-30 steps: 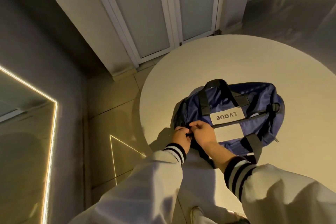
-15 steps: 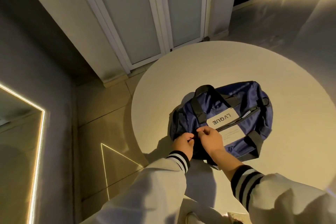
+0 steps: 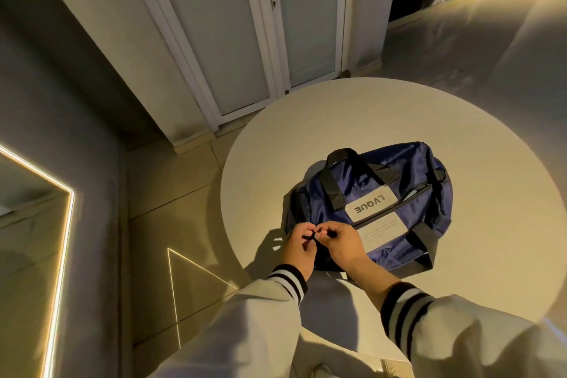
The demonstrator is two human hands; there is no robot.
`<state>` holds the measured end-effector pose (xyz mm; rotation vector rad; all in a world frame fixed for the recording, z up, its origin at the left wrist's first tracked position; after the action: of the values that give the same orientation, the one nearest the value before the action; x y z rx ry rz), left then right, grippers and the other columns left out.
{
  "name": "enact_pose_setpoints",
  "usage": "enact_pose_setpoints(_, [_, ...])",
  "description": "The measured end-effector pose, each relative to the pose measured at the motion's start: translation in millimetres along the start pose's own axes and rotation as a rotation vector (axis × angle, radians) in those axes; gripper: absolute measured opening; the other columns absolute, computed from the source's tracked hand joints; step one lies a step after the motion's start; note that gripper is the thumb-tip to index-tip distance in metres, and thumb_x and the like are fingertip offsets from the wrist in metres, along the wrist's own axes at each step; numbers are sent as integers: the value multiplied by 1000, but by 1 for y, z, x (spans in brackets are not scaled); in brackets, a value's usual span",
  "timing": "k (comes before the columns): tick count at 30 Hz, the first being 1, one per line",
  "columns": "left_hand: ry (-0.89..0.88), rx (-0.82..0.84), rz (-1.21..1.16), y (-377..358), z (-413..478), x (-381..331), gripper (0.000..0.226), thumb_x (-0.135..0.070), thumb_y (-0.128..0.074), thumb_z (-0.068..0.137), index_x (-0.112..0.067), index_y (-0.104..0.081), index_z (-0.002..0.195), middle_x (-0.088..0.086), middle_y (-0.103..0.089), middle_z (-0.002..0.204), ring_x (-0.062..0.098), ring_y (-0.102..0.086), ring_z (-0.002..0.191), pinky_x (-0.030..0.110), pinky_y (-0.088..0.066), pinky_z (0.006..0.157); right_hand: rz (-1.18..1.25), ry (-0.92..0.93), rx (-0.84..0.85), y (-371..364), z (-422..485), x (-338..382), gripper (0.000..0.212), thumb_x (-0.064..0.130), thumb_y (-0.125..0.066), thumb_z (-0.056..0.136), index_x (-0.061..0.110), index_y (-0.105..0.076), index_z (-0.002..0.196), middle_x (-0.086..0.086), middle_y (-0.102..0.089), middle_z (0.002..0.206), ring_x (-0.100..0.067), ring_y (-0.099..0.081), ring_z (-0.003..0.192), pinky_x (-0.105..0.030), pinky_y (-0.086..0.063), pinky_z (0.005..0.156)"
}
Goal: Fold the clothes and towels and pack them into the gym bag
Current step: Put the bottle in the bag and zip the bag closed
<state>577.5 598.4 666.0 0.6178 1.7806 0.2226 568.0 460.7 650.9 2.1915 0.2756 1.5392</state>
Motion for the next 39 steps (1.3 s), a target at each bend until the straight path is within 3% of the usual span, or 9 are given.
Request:
enact_pose_setpoints(2, [34,8,95,-6,0,3,42,-2,-51,97,-28,-55,130,-7,-41,121,15,-58,105,26,-52,94,-25,-10,-20,0,-2,1,21,24,-67,93,43,-69,83,16,-72,86,-13,-66,88,-47,-51,89])
enact_pose_setpoints(6, [187,-160,-95,-2,-2,2,20,-9,-60,95,-4,-46,109,10,-51,94,19,-58,75,20,-48,59,-66,-29,-37,-2,-7,5,27,23,-61,95,46,-66,83,17,-71,90,-17,-64,91,-48,-50,88])
enact_pose_setpoints(9, [284,-175,-113,2,5,13,21,-12,-57,96,-7,-49,115,-2,-48,89,13,-54,69,18,-40,53,-122,-22,-46,-3,-9,9,29,19,-58,96,44,-66,85,14,-69,95,-17,-63,92,-46,-50,88])
enact_pose_setpoints(15, [120,-92,247,10,18,6,12,-11,-59,92,-15,-59,103,0,-39,112,23,-54,89,39,-52,88,-169,-129,-140,11,-9,2,32,16,-57,95,42,-64,77,16,-64,86,-19,-63,91,-47,-48,88])
enact_pose_setpoints(18, [75,-78,316,12,17,4,10,-8,-53,94,-14,-57,101,0,-37,114,29,-52,94,29,-49,82,-109,-201,-182,15,-10,-8,36,16,-57,94,44,-61,70,14,-67,88,-20,-63,93,-47,-48,92])
enact_pose_setpoints(24, [-97,-103,535,3,8,-13,25,-10,-59,92,-24,-55,112,-3,-38,133,20,-34,125,33,-39,106,-86,-165,-122,5,-12,-7,24,23,-58,95,41,-66,82,8,-72,92,-20,-64,88,-46,-50,88])
enact_pose_setpoints(27, [-122,-54,568,-10,8,-15,32,-8,-59,90,-26,-54,116,-3,-47,130,20,-32,128,31,-34,107,-105,-144,-110,7,-13,-5,20,25,-60,93,40,-69,83,9,-73,88,-18,-65,84,-44,-51,86])
enact_pose_setpoints(32, [-120,-66,713,-1,15,-18,18,-28,-58,96,-33,-56,113,-9,-57,124,19,-40,124,32,-31,102,-92,-109,-158,20,-18,-3,17,19,-62,92,29,-76,94,4,-75,99,-21,-66,94,-38,-50,90])
enact_pose_setpoints(39, [-43,-105,761,18,9,1,14,-31,-53,98,-32,-55,112,-7,-63,119,21,-42,122,34,-27,107,62,-208,-250,76,-10,-20,18,11,-62,92,26,-71,87,1,-72,93,-22,-66,94,-37,-53,90])
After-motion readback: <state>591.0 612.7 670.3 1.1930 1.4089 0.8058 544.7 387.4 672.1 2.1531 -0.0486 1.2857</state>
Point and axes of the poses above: each hand's wrist, its own z-axis towards the middle knuckle, its own y-axis out of the back of the hand, x = y × z, the point moved 9 cm from there along z, towards the middle knuckle
